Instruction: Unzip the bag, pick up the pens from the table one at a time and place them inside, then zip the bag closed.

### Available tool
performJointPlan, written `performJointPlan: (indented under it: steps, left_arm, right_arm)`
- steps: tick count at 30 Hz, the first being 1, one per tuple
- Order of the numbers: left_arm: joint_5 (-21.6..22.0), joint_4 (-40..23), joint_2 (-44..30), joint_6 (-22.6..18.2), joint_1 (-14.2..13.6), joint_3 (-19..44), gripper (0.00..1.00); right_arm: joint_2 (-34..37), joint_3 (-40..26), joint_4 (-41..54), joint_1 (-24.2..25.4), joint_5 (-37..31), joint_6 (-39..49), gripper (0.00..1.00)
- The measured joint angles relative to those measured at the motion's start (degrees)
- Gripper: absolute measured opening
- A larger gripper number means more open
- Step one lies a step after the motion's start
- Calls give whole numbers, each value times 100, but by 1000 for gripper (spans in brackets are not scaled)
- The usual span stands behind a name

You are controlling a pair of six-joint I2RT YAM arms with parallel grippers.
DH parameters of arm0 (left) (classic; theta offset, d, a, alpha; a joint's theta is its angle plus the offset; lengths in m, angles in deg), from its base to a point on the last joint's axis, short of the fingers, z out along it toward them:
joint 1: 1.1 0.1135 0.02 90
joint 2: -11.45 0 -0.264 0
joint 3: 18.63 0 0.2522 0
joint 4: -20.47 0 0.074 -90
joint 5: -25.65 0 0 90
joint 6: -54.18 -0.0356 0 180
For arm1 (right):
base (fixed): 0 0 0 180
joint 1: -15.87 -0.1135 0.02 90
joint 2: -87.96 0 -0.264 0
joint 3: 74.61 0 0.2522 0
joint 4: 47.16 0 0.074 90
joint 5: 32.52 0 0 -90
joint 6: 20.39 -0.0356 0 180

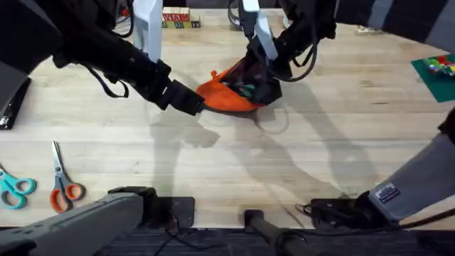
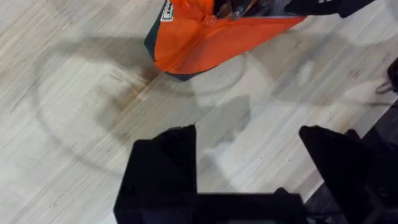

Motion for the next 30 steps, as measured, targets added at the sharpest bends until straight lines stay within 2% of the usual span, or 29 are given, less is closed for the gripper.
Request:
performJointPlan:
  steps: [12, 24, 30]
  left_arm:
    - [0, 0, 0, 0, 0, 0, 995]
    - [0, 0, 0, 0, 0, 0, 996]
    - [0, 0, 0, 0, 0, 0, 995]
  right_arm:
    - [-78, -46, 54, 0, 9, -278, 996]
    - [-1098, -848, 702, -7, 11, -1414, 997]
    - [-1410, -901, 768, -7, 11, -1752, 997]
